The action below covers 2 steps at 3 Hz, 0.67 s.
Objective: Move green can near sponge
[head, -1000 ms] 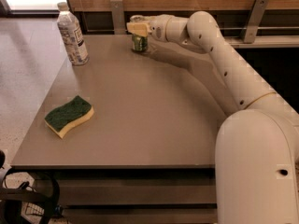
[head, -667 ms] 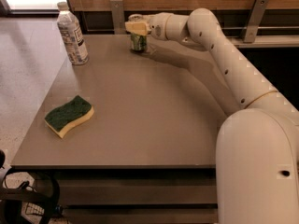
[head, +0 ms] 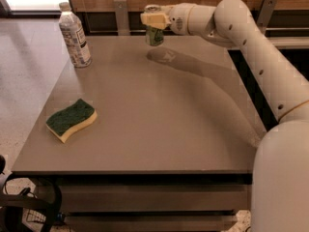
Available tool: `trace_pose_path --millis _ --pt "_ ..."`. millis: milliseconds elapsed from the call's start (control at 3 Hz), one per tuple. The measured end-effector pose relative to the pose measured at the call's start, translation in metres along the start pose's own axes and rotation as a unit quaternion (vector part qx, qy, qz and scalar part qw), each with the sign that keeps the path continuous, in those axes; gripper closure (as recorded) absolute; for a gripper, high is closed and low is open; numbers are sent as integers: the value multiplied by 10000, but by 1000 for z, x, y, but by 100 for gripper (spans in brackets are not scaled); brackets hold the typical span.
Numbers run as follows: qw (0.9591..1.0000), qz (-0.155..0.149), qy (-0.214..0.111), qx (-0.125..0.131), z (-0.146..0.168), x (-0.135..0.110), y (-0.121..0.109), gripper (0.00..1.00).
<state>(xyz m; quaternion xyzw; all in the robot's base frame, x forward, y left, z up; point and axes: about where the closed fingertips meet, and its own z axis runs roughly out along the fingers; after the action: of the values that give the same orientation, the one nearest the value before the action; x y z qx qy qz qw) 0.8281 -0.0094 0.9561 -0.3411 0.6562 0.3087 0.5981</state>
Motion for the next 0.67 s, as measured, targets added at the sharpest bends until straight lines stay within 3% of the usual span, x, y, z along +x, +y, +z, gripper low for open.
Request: trace_pose_path --millis 333,667 --pt "9999 -35 16 -95 -41 -17 23 100" --pt "9992 -75 -29 -385 -67 -30 57 100"
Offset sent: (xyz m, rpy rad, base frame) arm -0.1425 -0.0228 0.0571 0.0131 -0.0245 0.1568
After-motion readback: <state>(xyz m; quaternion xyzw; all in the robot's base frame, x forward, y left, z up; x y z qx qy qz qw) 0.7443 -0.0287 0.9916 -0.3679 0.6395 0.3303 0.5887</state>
